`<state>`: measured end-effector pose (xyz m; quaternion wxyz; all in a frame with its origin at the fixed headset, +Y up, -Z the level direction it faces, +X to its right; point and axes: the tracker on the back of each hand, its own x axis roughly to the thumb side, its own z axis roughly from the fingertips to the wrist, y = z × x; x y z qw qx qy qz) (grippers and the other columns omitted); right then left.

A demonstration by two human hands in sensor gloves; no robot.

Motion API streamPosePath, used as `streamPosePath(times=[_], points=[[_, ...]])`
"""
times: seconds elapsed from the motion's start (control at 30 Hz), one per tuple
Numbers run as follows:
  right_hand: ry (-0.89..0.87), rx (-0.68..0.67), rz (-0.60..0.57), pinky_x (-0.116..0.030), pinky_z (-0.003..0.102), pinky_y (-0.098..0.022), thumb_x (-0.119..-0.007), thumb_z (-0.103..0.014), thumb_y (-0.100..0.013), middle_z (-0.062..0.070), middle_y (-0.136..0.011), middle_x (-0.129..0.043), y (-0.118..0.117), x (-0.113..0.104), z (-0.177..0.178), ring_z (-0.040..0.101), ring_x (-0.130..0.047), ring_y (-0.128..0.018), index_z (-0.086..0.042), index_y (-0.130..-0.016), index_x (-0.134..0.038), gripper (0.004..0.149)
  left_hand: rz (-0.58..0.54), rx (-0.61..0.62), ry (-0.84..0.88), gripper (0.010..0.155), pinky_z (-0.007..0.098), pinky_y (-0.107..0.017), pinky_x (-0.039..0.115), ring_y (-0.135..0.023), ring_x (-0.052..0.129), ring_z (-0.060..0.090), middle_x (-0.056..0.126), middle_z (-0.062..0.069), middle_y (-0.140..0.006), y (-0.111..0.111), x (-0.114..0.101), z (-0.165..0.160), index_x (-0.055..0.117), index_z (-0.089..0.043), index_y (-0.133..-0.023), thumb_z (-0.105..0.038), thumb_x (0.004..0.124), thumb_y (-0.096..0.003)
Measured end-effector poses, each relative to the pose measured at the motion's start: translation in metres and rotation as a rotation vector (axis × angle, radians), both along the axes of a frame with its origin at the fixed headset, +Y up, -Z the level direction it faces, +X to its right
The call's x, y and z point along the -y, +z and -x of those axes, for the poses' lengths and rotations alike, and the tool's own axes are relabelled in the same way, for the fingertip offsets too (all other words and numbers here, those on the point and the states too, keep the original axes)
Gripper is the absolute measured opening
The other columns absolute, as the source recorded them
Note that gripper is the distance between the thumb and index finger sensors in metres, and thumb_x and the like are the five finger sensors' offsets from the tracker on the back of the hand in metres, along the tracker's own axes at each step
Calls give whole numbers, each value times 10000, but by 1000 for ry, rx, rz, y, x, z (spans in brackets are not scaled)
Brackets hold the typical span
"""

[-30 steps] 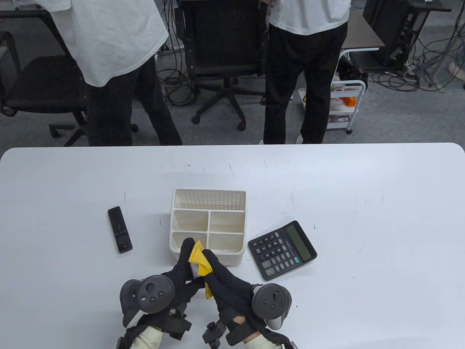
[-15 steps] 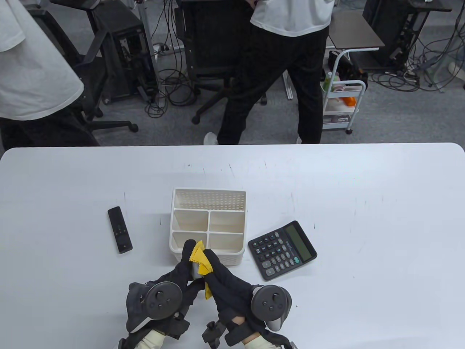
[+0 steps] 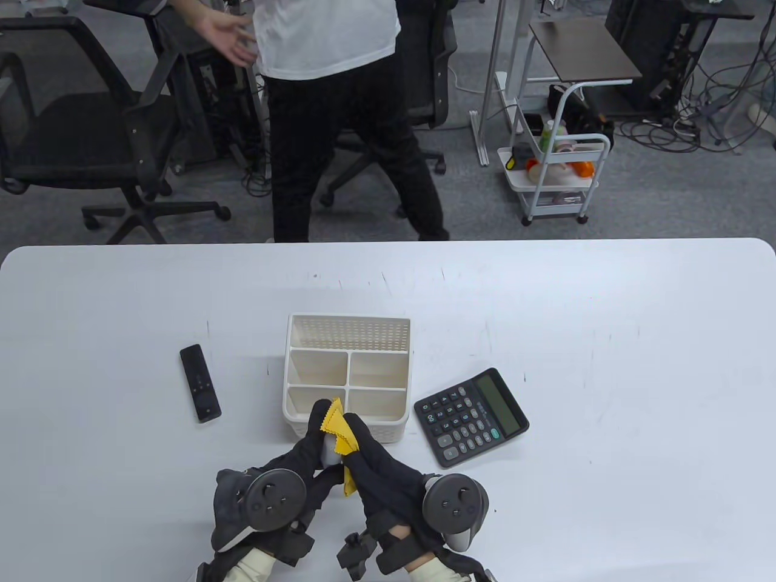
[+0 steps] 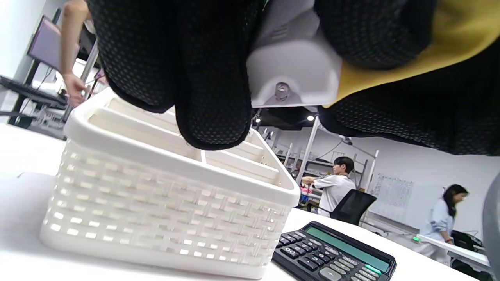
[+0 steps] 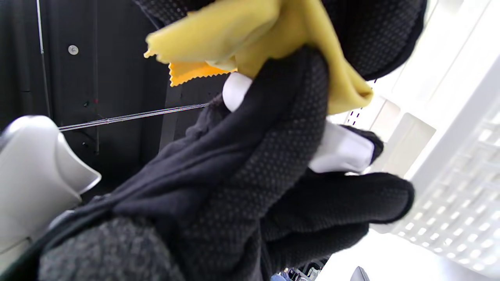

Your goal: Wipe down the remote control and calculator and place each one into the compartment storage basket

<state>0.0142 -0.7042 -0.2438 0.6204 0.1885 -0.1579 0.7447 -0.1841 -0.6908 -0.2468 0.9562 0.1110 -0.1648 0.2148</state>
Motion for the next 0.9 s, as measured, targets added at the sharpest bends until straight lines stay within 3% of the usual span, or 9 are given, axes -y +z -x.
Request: streamPosePath(times=[0.13,0.3,0.47,0.6,0.73,0.9], points=[[-50,14,-3,-762,578,-520,-694,-226,-573,252,-904,-906,0,-4,-3,408,-952,-725,33,-1010,-687,508,35,9,108,878,434,-545,914,-658,1109,178,917,82,-870,-3,0,6,217,-276,-1098,-505,773,-458],[-33,102,-28,-746,589,-529,-694,-228,-572,259,-931,-880,0,-2,-9,424,-927,-754,21,-1015,-682,508,107,40,343,757,447,-564,901,-698,1093,201,883,101,-909,-7,1,18,306,-382,-1072,-478,773,-484],[80,-11,-18,-714,611,-552,-693,-234,-576,252,-986,-823,0,5,4,453,-845,-828,1,-1028,-672,510,175,42,526,703,436,-562,902,-693,1094,191,860,143,-918,-8,3,23,351,-227,-1073,-455,729,-526],[156,-1,-50,-720,605,-556,-693,-241,-574,247,-980,-837,3,3,10,459,-826,-839,5,-1026,-674,514,171,24,493,705,436,-561,901,-692,1094,193,854,146,-920,-9,4,26,346,-199,-1071,-456,722,-532],[100,-14,-39,-737,596,-538,-698,-240,-572,226,-932,-900,3,0,7,436,-884,-792,7,-1011,-702,503,165,-19,491,694,455,-564,892,-695,1089,215,837,170,-929,-10,4,28,343,-194,-1073,-438,718,-543],[98,2,-44,-711,606,-557,-690,-242,-578,223,-958,-872,3,1,8,436,-859,-821,-4,-1024,-682,506,201,83,499,677,443,-548,905,-667,1103,197,873,148,-901,-11,4,25,386,-203,-1069,-465,725,-544]])
